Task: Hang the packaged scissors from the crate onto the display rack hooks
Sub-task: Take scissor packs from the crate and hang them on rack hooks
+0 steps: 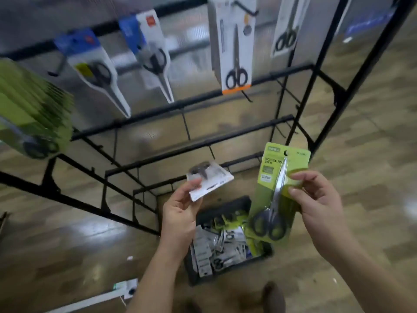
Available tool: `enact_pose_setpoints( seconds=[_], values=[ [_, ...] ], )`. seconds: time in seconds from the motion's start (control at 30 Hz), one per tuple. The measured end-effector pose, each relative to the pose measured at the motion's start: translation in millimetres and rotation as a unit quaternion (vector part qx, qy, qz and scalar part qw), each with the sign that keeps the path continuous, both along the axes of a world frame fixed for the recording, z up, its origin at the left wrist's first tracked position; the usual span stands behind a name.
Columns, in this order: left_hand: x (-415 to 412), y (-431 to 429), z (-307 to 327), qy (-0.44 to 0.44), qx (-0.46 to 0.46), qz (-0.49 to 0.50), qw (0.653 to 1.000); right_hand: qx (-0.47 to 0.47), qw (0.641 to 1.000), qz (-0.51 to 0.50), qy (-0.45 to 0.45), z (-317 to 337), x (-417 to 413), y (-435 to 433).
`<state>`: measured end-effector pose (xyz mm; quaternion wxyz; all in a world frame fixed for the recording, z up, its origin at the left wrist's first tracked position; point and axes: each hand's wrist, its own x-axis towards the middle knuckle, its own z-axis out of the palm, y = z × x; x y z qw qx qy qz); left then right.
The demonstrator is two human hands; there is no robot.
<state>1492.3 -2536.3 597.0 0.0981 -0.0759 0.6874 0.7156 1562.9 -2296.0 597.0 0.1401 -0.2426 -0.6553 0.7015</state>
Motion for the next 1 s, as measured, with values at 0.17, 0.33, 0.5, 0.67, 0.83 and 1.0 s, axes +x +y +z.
enact_pose_setpoints(
  seconds=[0.17,0.33,0.5,0.67,0.83,1.0],
  values=[
    [9.5,-11.0,90.2,0.17,-0.098,-0.009,0.981,0.043,0.992,0.111,0.037,87.3,0.5,2.6],
    [1.5,-29.4,132.7,0.237,-0.261,-0.004,0.936,0.034,0.989,0.117,0.084,132.7,6.5,-22.5],
    [-13.9,-39.6,151.5,-0.015,0.159,0.007,0.987,0.016,0.991,0.068,0.114,148.3,16.6,-60.6],
    [-15.8,-68.1,156.1,-0.141,0.317,0.008,0.938,0.015,0.993,0.02,0.113,171.5,12.5,-100.6],
    [-14.7,-111.5,146.5,-0.133,0.342,-0.023,0.93,0.04,0.994,0.008,0.104,180.1,-1.1,-132.0],
    [-21.4,-131.8,136.6,-0.112,0.334,-0.021,0.936,0.029,0.994,0.036,0.096,174.7,-14.8,-138.5]
  ],
)
